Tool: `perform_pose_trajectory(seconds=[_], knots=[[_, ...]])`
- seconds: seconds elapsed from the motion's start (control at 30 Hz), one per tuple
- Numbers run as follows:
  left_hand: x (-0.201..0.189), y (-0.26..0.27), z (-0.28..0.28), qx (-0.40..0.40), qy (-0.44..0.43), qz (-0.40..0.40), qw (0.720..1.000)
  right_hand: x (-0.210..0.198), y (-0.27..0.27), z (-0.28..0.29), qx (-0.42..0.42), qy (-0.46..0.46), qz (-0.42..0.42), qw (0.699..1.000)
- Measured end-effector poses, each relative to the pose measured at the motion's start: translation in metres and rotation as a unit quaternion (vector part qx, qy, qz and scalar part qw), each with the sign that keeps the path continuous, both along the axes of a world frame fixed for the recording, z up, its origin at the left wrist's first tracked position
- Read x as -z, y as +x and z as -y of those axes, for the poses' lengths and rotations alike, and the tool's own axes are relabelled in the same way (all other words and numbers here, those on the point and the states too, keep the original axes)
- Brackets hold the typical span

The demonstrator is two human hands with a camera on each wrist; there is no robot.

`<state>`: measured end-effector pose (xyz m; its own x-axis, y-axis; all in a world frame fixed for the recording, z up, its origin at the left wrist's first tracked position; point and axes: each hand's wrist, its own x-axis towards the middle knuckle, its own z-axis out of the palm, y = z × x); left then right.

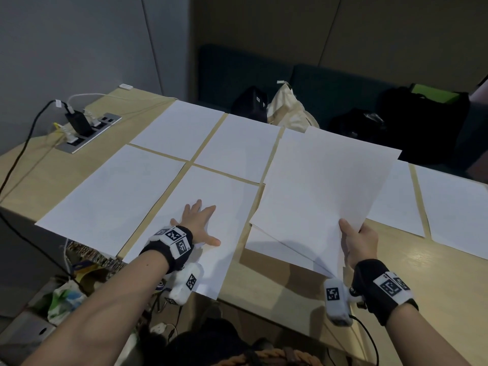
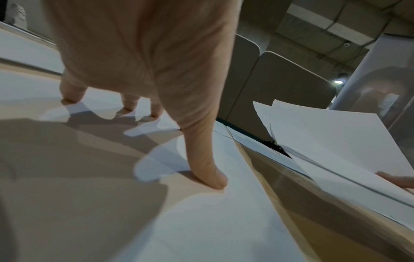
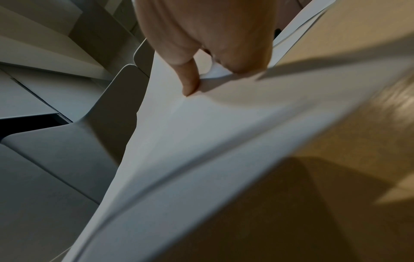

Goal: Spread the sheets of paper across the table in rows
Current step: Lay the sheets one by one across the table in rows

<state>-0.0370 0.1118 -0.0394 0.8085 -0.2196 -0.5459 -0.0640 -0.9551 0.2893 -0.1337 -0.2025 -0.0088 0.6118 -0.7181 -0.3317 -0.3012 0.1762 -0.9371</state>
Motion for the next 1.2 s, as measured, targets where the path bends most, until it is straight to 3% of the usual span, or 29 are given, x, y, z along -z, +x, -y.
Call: perform_pose_trajectory(seconds=[1.2], knots=[[-0.01,0.002,-0.002,0.005,0.003,0.006,1.0,-0.001,-0.002,0.004,0.002,0.015,0.009,1.0]])
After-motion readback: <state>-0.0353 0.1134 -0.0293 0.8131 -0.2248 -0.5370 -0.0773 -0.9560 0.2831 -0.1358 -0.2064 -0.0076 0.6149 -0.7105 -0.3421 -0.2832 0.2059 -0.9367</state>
